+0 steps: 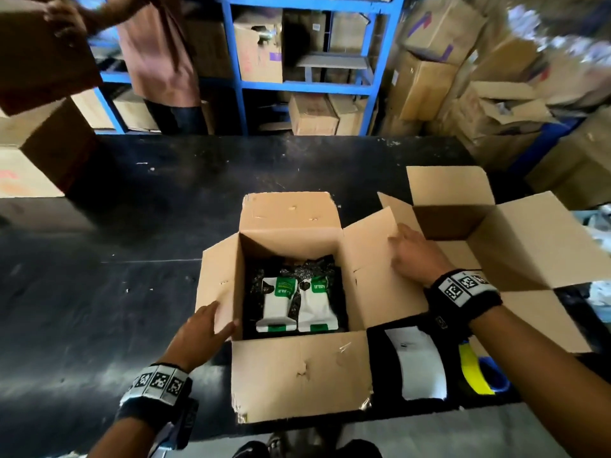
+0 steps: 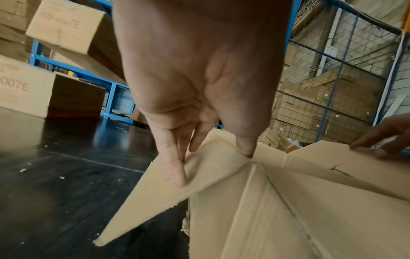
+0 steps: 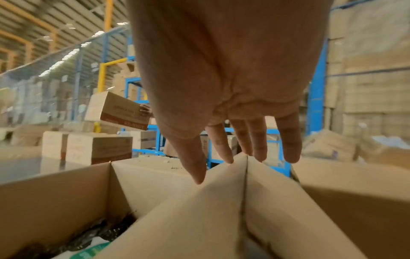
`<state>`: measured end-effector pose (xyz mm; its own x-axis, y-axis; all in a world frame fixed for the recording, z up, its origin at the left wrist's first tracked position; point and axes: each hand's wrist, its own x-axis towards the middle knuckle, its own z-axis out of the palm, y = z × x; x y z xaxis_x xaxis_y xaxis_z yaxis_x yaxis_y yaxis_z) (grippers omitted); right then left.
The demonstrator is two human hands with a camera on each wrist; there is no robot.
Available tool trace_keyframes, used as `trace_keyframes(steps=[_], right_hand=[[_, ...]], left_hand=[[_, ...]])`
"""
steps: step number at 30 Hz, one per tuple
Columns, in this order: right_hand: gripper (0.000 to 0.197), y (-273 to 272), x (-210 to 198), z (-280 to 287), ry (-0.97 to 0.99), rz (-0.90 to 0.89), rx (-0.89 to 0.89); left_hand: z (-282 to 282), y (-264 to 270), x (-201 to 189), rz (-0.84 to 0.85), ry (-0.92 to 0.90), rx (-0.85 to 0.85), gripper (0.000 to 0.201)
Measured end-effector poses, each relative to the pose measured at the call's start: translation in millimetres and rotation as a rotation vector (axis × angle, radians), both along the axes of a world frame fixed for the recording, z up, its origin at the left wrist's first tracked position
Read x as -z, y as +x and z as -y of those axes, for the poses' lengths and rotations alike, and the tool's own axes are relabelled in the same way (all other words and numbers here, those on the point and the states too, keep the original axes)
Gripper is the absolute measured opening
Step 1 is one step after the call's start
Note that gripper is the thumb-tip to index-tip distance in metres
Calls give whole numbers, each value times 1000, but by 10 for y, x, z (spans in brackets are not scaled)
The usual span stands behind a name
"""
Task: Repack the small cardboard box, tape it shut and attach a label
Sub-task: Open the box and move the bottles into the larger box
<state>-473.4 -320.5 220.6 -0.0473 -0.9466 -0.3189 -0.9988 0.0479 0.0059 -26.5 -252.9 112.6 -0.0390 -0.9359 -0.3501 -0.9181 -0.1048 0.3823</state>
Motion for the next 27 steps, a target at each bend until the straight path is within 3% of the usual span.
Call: trace_keyframes(steps=[7,12,17,20,22,24,27], right_hand=[[35,29,169,-230,-53,149,94],[42,215,236,-318,-36,191,42],[33,496,400,-421,41,96,-72],[51,628,533,-456,164,129,-80],[69,744,601,-481,218,275,-14],[75,851,619,-481,208,376,36],[44,867,647,-427,126,324,47]], left_hand=[[97,-132,46,-31,-34,-70,30],[76,158,77,16,-53,-82,29],[57,503,129,-42,-38,-109,19],[44,463,79,-70,-33,-105,15],[47,389,27,-89,-16,-105,14],[55,294,-7,-129,5,-91,13],[72,75,-54,-192,26,-43,16]])
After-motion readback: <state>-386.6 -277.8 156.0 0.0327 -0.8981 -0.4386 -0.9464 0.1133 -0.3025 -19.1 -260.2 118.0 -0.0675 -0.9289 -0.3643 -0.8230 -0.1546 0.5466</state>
